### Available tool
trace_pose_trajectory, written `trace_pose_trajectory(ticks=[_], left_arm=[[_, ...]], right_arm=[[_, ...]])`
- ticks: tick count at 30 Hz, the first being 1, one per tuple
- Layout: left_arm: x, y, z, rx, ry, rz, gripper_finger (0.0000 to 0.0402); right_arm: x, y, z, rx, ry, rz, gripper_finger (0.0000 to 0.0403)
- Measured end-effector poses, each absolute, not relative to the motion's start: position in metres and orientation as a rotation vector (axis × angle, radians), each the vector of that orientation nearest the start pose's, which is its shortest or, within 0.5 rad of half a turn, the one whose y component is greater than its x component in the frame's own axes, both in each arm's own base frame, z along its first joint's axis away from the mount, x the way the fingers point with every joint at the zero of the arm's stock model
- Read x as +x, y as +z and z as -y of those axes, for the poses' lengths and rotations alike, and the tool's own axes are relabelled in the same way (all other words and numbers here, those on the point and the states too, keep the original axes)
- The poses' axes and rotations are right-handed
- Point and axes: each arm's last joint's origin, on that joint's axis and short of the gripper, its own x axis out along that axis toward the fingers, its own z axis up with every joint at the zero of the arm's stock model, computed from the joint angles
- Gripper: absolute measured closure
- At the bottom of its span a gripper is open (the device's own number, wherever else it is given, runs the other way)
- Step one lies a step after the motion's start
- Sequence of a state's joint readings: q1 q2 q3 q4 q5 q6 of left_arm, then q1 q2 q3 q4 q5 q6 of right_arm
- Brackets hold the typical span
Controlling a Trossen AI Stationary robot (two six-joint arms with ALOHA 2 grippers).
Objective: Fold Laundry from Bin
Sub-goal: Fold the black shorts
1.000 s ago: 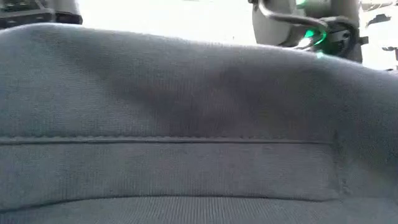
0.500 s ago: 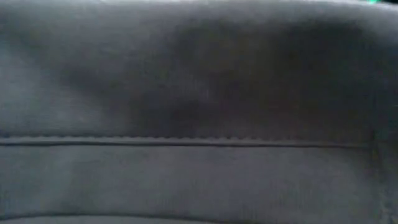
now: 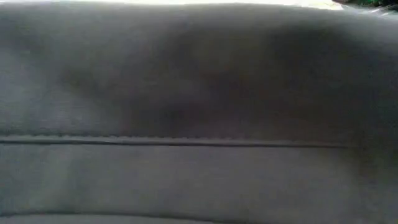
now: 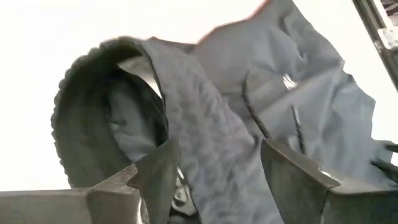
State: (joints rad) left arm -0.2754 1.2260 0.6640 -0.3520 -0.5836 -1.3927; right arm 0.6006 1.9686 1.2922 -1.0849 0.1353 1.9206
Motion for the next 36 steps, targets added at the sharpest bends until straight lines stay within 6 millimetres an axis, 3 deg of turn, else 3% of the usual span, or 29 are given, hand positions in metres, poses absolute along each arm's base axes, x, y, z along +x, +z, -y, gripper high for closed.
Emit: trace_pose_trajectory(ticks=[4, 11, 13, 17, 23, 29, 32, 36], left_arm=[[0.225, 0.198, 0.035, -0.869, 0.792, -0.495, 0.0234], [0.225, 0.197, 0.027, -0.779, 0.781, -0.548, 0.0378], [0.223, 0.196, 0.026, -0.757, 0.794, -0.575, 0.0392], [0.216, 0.193, 0.024, -0.753, 0.883, -0.579, 0.0399], [0.217, 0.192, 0.021, -0.880, 0.885, -0.584, 0.0387], [0.226, 0.197, 0.018, -0.992, 0.734, -0.628, 0.0327], [0.227, 0.211, 0.021, -1.012, 0.612, -0.563, 0.0286], [0.209, 0.231, 0.020, -0.988, 0.562, -0.537, 0.0253]], right_arm=[[0.277, 0.146, -0.185, 0.800, -1.168, -1.252, 0.0129], [0.276, 0.145, -0.184, 0.779, -1.153, -1.265, 0.0129], [0.276, 0.145, -0.184, 0.778, -1.152, -1.266, 0.0129], [0.276, 0.145, -0.185, 0.776, -1.150, -1.267, 0.0129], [0.276, 0.145, -0.185, 0.775, -1.148, -1.269, 0.0129], [0.276, 0.145, -0.185, 0.777, -1.146, -1.269, 0.0129], [0.275, 0.145, -0.186, 0.778, -1.144, -1.270, 0.0129], [0.274, 0.145, -0.188, 0.774, -1.140, -1.269, 0.0129]])
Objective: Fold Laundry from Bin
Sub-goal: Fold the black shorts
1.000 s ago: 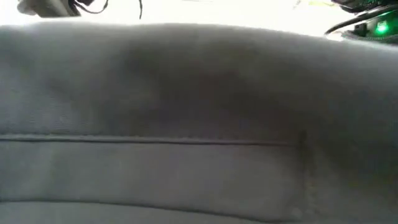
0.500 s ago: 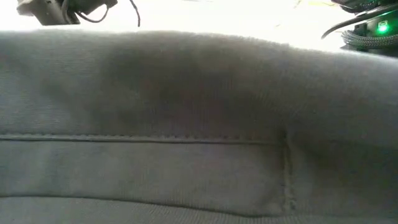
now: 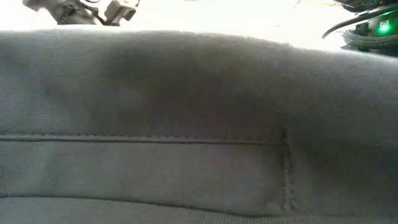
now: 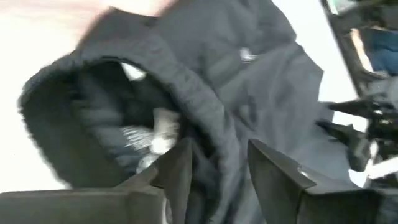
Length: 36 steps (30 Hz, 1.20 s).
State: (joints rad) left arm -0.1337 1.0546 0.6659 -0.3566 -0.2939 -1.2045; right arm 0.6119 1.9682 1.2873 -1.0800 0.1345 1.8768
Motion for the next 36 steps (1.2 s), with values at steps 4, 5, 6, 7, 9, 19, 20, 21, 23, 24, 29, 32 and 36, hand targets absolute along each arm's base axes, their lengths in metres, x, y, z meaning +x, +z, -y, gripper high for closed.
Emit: trace_pose_trajectory(ticks=[4, 5, 6, 7, 9, 19, 20, 21, 23, 24, 29, 32, 36], left_arm=[[0.171, 0.244, 0.013, -1.002, 0.712, -0.492, 0.0249], [0.162, 0.247, 0.012, -1.011, 0.725, -0.483, 0.0248], [0.154, 0.250, 0.011, -1.021, 0.725, -0.475, 0.0248], [0.149, 0.253, 0.010, -1.035, 0.725, -0.459, 0.0248], [0.142, 0.258, 0.007, -1.063, 0.717, -0.419, 0.0248], [0.166, 0.259, 0.012, -1.104, 0.557, -0.436, 0.0248], [0.173, 0.259, 0.013, -1.098, 0.527, -0.428, 0.0248], [0.179, 0.258, 0.014, -1.079, 0.506, -0.430, 0.0248], [0.188, 0.252, 0.015, -1.044, 0.497, -0.474, 0.0248], [0.192, 0.248, 0.014, -1.044, 0.502, -0.499, 0.0248], [0.206, 0.236, 0.011, -1.054, 0.497, -0.564, 0.0248], [0.209, 0.238, 0.002, -1.057, 0.487, -0.533, 0.0248], [0.191, 0.226, 0.000, -1.132, 0.462, -0.610, 0.0248]], right_arm=[[0.274, 0.145, -0.188, 0.773, -1.138, -1.268, 0.0129], [0.274, 0.145, -0.188, 0.774, -1.138, -1.268, 0.0129], [0.274, 0.145, -0.188, 0.774, -1.138, -1.269, 0.0129], [0.274, 0.144, -0.188, 0.775, -1.138, -1.268, 0.0129], [0.274, 0.144, -0.188, 0.776, -1.138, -1.267, 0.0129], [0.275, 0.144, -0.188, 0.772, -1.133, -1.251, 0.0129], [0.275, 0.144, -0.188, 0.772, -1.133, -1.250, 0.0129], [0.275, 0.144, -0.188, 0.772, -1.133, -1.250, 0.0129], [0.275, 0.144, -0.188, 0.775, -1.136, -1.248, 0.0129], [0.275, 0.144, -0.188, 0.775, -1.136, -1.247, 0.0129], [0.275, 0.145, -0.187, 0.751, -1.120, -1.255, 0.0129], [0.275, 0.145, -0.186, 0.725, -1.104, -1.271, 0.0129], [0.277, 0.145, -0.184, 0.709, -1.095, -1.282, 0.0129]])
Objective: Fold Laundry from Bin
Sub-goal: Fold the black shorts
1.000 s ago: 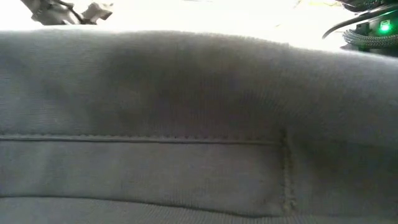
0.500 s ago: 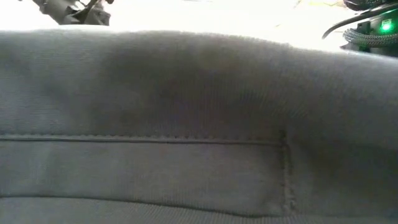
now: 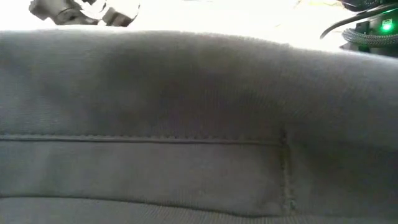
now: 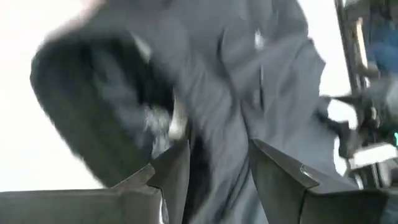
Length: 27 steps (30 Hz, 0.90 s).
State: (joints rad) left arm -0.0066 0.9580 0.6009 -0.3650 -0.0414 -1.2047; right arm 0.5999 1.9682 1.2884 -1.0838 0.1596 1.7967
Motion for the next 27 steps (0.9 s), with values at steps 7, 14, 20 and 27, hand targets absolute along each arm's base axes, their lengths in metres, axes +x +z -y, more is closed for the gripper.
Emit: trace_pose_trajectory(ticks=[7, 14, 20, 27], left_arm=[[0.114, 0.235, 0.012, -1.239, 0.419, -0.233, 0.0248], [0.083, 0.213, 0.010, -1.399, 0.244, 0.109, 0.0248], [0.090, 0.187, 0.011, -1.365, 0.305, 0.125, 0.0248], [0.098, 0.177, 0.013, -1.347, 0.402, 0.067, 0.0248]], right_arm=[[0.278, 0.145, -0.182, 0.715, -1.098, -1.280, 0.0129], [0.281, 0.145, -0.178, 0.738, -1.104, -1.275, 0.0129], [0.286, 0.145, -0.173, 0.762, -1.110, -1.265, 0.0129], [0.289, 0.144, -0.171, 0.779, -1.110, -1.257, 0.0129]])
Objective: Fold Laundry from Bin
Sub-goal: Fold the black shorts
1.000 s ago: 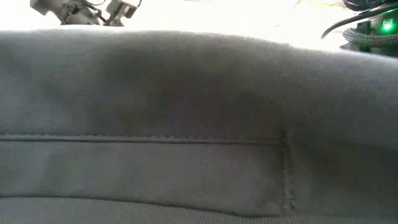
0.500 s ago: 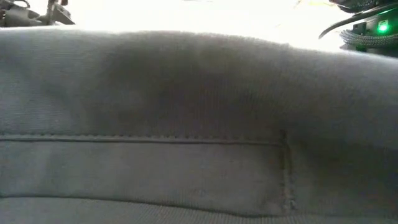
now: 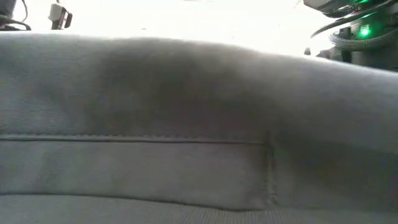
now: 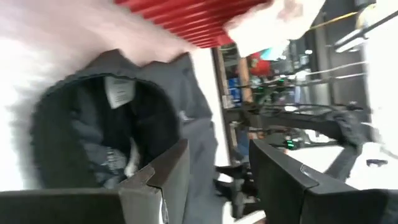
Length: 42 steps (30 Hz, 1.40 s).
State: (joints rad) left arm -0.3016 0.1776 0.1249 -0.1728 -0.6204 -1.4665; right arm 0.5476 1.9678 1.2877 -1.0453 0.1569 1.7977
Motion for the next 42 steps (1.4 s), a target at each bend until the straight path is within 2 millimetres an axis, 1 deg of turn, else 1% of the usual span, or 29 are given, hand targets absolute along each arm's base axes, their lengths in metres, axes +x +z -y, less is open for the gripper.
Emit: trace_pose_trajectory(ticks=[4, 9, 14, 17, 23, 27, 30, 31, 33, 36, 37, 39, 42], left_arm=[[0.108, 0.170, 0.016, -1.353, 0.454, 0.007, 0.0248], [0.125, 0.168, 0.021, -1.361, 0.457, 0.010, 0.0248], [0.142, 0.160, 0.022, -1.376, 0.464, -0.022, 0.0248], [0.153, 0.163, 0.020, -1.359, 0.465, -0.014, 0.0248], [0.172, 0.167, 0.014, -1.275, 0.494, -0.099, 0.0248], [0.181, 0.158, 0.007, -1.270, 0.513, -0.185, 0.0248], [0.185, 0.156, 0.001, -1.253, 0.497, -0.203, 0.0253], [0.187, 0.158, 0.000, -1.252, 0.476, -0.194, 0.0260], [0.188, 0.161, -0.002, -1.263, 0.455, -0.177, 0.0286], [0.187, 0.167, -0.003, -1.256, 0.413, -0.146, 0.0362], [0.187, 0.169, -0.003, -1.246, 0.404, -0.136, 0.0381], [0.185, 0.168, -0.003, -1.234, 0.417, -0.159, 0.0392], [0.182, 0.160, -0.002, -1.242, 0.468, -0.224, 0.0399]], right_arm=[[0.289, 0.144, -0.171, 0.778, -1.109, -1.255, 0.0129], [0.289, 0.144, -0.171, 0.776, -1.106, -1.256, 0.0129], [0.289, 0.144, -0.171, 0.758, -1.091, -1.266, 0.0129], [0.289, 0.144, -0.171, 0.758, -1.090, -1.267, 0.0129], [0.289, 0.144, -0.171, 0.755, -1.087, -1.268, 0.0129], [0.289, 0.144, -0.171, 0.755, -1.087, -1.268, 0.0129], [0.289, 0.144, -0.171, 0.750, -1.080, -1.271, 0.0129], [0.289, 0.144, -0.171, 0.748, -1.077, -1.272, 0.0129], [0.289, 0.144, -0.172, 0.750, -1.075, -1.271, 0.0129], [0.289, 0.144, -0.172, 0.751, -1.074, -1.271, 0.0129], [0.289, 0.144, -0.172, 0.750, -1.074, -1.271, 0.0129], [0.289, 0.144, -0.172, 0.750, -1.074, -1.271, 0.0129], [0.289, 0.144, -0.172, 0.748, -1.072, -1.272, 0.0129]])
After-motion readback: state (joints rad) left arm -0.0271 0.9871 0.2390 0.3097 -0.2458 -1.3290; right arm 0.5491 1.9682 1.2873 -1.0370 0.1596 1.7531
